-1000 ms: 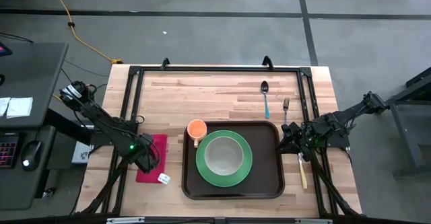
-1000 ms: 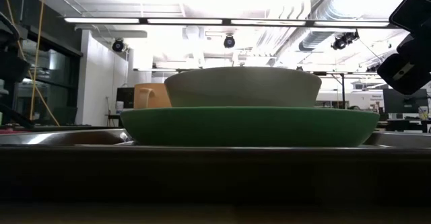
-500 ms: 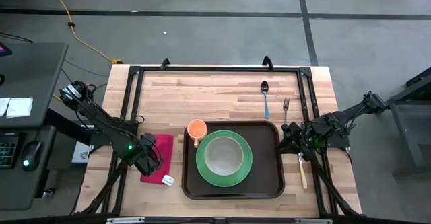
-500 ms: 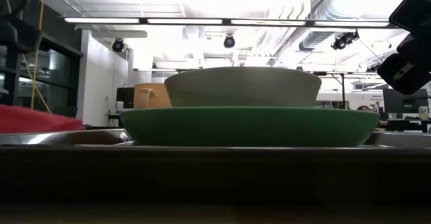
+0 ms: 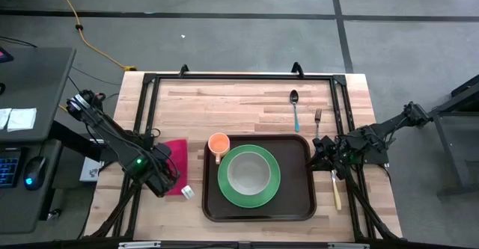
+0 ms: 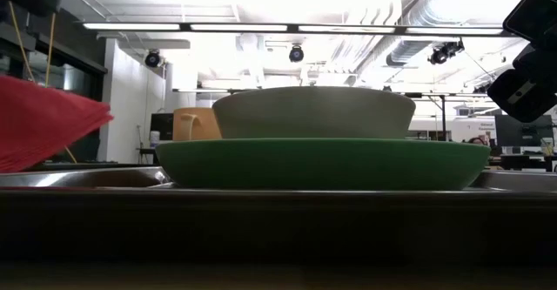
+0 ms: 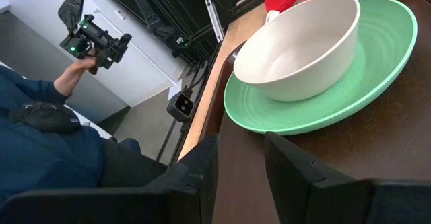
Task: Set up tray
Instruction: Put the red table napkin on the black tray to the right of the green plate
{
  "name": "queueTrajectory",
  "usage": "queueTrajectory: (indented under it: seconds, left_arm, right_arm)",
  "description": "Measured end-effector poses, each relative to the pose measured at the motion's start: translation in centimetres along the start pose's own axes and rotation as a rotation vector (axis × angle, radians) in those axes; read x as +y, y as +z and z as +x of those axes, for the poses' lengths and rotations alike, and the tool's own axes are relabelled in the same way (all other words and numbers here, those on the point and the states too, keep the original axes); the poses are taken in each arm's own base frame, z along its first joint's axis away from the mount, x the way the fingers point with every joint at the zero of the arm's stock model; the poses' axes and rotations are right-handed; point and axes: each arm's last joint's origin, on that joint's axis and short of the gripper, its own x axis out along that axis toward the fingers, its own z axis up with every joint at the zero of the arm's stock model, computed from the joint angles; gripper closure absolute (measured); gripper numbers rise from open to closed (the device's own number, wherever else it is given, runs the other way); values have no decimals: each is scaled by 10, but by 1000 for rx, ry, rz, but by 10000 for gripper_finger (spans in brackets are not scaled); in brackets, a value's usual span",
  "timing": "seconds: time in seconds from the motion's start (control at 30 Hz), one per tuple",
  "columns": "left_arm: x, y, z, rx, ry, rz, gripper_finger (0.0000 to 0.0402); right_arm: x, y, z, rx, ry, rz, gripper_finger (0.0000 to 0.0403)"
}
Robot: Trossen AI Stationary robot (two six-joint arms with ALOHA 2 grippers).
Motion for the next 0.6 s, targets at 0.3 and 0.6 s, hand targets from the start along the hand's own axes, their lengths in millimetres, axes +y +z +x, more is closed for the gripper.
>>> queueTrajectory:
  seconds: [0.3, 0.6]
  left_arm:
    - [0, 8, -32, -43, -6, 11, 391]
    - [-1, 20, -70, -155, -76, 26, 391]
  right_arm:
    - [0, 0, 0, -6, -2, 3, 304]
    - [0, 1, 0, -13, -8, 18, 304]
